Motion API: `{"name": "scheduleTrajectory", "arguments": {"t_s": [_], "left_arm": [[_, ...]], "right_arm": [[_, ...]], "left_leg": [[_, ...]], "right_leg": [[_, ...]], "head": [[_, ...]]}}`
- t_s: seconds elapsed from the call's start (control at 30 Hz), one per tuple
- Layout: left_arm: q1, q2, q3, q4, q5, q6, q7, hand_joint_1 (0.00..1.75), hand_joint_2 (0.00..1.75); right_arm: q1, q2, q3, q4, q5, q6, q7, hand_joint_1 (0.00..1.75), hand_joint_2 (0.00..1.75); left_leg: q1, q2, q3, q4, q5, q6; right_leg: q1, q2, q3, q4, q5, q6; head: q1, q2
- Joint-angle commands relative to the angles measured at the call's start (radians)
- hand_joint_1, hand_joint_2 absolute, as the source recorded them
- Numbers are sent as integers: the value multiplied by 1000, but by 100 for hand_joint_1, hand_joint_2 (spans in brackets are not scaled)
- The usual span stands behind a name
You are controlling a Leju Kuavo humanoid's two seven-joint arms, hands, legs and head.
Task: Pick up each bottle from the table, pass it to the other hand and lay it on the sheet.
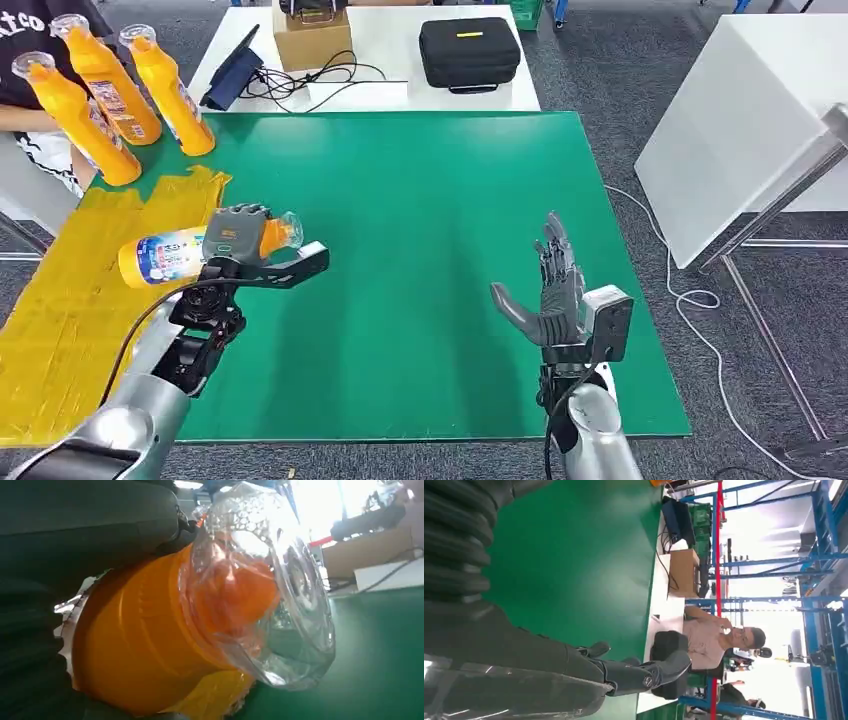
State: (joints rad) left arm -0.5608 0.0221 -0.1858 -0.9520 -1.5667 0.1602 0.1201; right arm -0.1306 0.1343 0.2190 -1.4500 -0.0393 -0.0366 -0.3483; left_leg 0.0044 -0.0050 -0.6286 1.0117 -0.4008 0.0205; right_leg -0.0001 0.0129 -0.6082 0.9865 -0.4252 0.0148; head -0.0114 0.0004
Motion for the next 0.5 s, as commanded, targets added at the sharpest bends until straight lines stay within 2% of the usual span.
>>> {"name": "scheduleTrajectory", "arguments": {"t_s": [0.03,0.07,0.13,0.27,0.37,0.5], "left_arm": [[-129,28,0,371,-4,-75,-3,175,175],[-142,30,18,416,8,-65,-12,175,175],[-160,36,37,477,14,-53,-14,175,175],[-177,51,100,568,51,-65,-24,175,175],[-180,57,111,591,46,-65,-10,175,175],[-176,66,127,607,20,-30,30,175,175]], "right_arm": [[-82,15,-29,104,8,-14,19,0,175],[-91,17,-24,109,9,-13,24,0,175],[-98,17,-20,111,10,-14,27,0,175],[-114,16,-17,113,14,-22,40,0,175],[-125,14,-15,125,15,-22,42,0,175],[-144,9,-2,144,18,-24,46,0,175]], "left_leg": [[0,0,3,0,-1,-1],[0,1,9,0,-3,-1],[0,1,3,0,-1,-1],[0,2,5,-1,-2,-1],[0,2,3,-1,-1,-1],[0,3,7,0,-3,-1]], "right_leg": [[0,0,3,0,-1,0],[0,-1,9,0,-3,1],[0,0,3,0,-1,0],[0,1,4,-1,-1,0],[0,1,3,0,-1,0],[0,1,7,0,-3,1]], "head": [[0,0],[0,0],[0,0],[0,0],[0,0],[0,0]]}}
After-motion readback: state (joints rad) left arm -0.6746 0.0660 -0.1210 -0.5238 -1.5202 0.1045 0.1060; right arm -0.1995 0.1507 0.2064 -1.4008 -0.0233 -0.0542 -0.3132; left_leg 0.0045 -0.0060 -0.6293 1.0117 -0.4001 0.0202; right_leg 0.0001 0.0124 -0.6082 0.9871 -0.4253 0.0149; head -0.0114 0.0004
